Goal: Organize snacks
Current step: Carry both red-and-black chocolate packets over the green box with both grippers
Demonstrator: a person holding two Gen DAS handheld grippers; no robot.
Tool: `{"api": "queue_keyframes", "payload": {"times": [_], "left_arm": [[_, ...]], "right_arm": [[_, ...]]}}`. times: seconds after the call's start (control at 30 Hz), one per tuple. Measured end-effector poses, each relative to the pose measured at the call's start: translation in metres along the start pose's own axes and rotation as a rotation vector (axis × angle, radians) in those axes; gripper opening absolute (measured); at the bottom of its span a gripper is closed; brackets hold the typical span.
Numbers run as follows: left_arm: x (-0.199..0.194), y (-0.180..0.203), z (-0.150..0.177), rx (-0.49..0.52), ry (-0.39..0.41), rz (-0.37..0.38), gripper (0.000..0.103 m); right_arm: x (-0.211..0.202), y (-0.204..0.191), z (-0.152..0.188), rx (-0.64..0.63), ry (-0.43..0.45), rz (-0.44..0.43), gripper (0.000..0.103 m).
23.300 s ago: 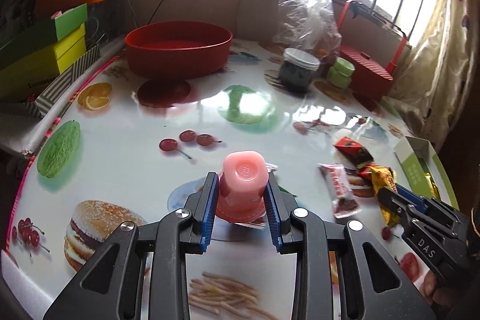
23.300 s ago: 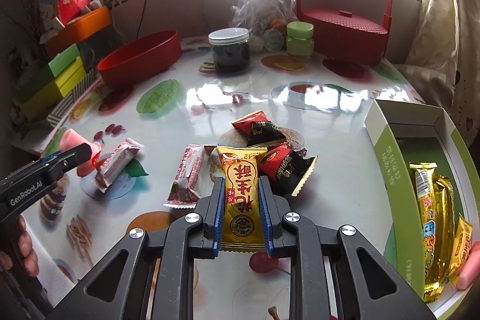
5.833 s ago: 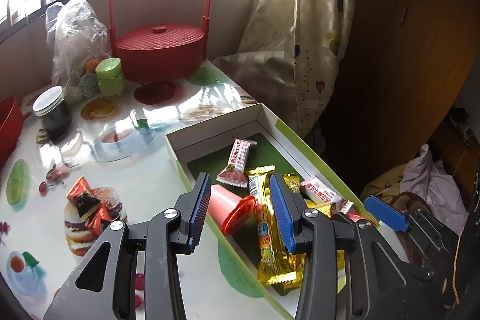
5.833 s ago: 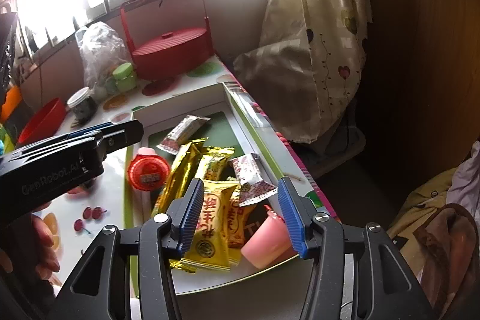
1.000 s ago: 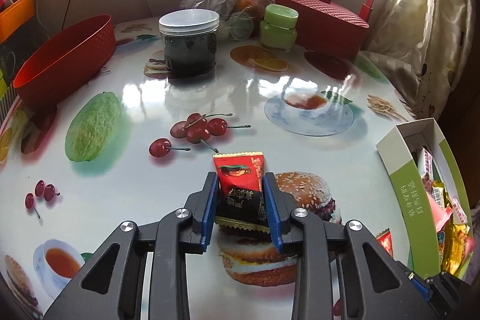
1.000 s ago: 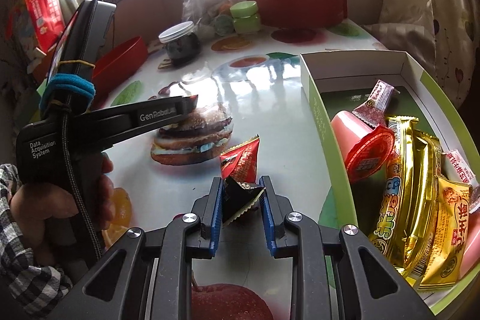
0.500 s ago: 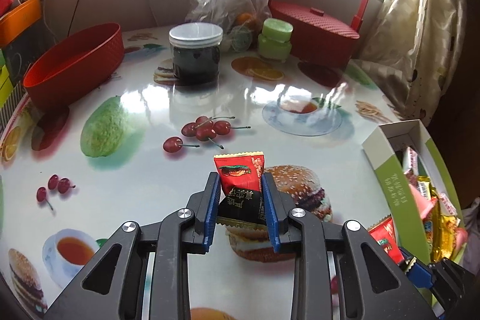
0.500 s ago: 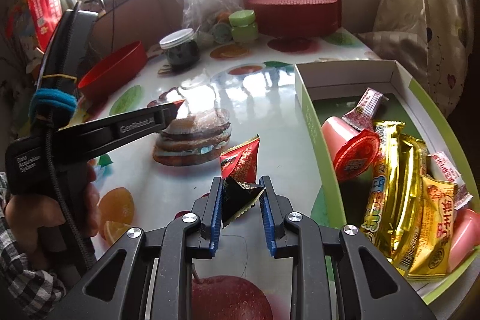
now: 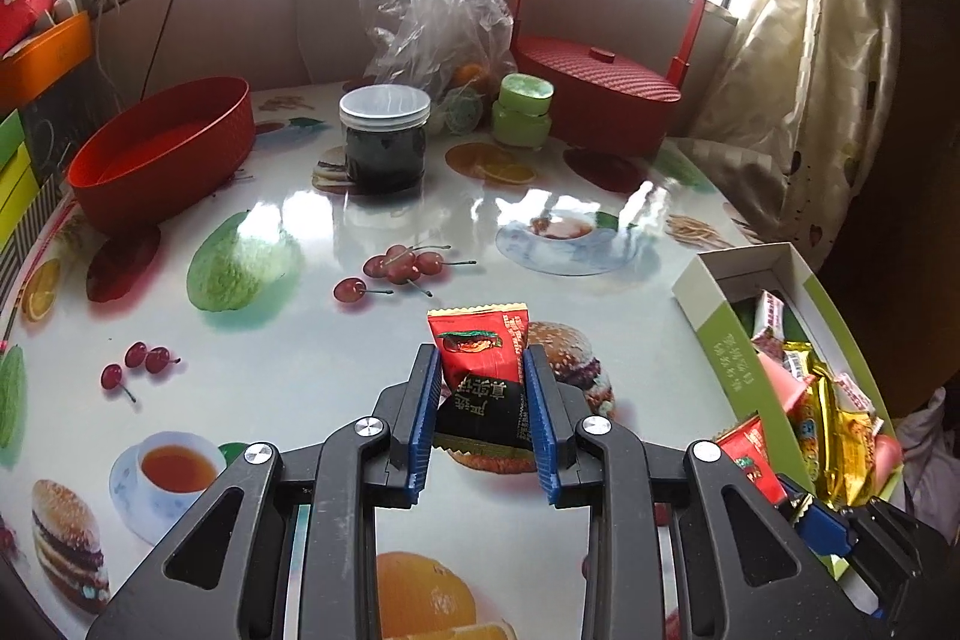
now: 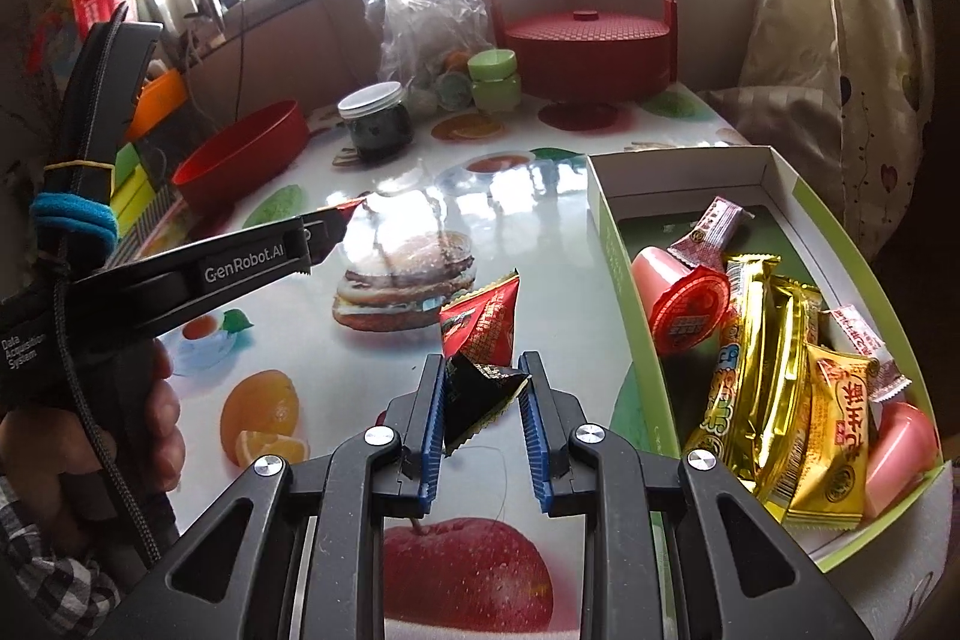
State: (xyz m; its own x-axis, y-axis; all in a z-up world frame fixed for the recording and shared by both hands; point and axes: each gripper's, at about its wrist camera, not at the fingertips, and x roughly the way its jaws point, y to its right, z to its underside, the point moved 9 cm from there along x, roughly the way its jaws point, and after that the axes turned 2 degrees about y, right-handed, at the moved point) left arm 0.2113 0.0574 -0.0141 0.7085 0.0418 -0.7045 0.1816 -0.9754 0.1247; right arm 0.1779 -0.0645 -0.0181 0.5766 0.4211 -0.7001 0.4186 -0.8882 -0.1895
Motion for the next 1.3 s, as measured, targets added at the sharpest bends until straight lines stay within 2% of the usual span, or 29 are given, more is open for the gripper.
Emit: {"api": "queue_keyframes", "payload": {"times": [0.9,1.3], "left_arm": [[-0.049,0.058,0.008,0.086,0.055,0.112,0.029],[-0.059,0.094,0.005,0.132,0.069,0.173,0.029]], "right_arm": [[-0.059,0.022,0.003,0.064,0.093,0.044,0.023],[-0.08,0.055,0.006,0.123,0.127,0.099,0.023]]}}
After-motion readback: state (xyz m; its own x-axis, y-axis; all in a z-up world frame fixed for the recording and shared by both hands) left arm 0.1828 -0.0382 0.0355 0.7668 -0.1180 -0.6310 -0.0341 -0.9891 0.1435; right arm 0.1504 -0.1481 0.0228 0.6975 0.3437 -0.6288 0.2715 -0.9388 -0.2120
